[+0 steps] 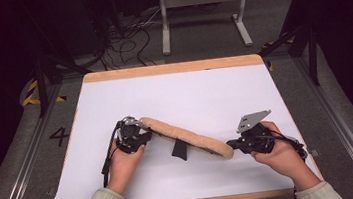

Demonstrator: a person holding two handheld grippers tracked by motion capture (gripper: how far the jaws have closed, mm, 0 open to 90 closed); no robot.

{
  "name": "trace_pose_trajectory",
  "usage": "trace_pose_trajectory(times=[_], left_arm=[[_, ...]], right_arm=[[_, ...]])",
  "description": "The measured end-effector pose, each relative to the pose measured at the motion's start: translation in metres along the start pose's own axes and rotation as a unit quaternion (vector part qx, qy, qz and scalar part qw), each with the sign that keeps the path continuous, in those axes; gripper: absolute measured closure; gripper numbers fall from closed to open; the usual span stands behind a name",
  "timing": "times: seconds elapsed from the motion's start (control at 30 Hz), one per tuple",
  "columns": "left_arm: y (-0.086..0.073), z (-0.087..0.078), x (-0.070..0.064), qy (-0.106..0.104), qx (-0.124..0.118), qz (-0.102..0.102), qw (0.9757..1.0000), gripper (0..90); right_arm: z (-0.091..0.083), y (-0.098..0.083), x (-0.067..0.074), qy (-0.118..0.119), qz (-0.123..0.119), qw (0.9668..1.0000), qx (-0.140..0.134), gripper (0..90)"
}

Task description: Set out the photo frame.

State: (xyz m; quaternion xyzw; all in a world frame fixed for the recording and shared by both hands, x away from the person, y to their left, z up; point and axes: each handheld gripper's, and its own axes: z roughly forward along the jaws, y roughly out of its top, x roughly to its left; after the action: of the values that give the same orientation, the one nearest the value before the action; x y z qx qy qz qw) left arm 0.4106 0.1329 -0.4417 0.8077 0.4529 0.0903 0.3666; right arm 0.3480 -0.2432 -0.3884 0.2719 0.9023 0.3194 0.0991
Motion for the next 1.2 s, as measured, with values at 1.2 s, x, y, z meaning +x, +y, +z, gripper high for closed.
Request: trace_pose_trajectory(times=[1.2], left_arm=[[-0.010,0.024,-0.142,-0.070,-0.019,0.247,0.9664,90.0]], right_arm=[[-0.001,-0.005,-0.005,-0.005,0.017,0.9998,-0.006,90.0]])
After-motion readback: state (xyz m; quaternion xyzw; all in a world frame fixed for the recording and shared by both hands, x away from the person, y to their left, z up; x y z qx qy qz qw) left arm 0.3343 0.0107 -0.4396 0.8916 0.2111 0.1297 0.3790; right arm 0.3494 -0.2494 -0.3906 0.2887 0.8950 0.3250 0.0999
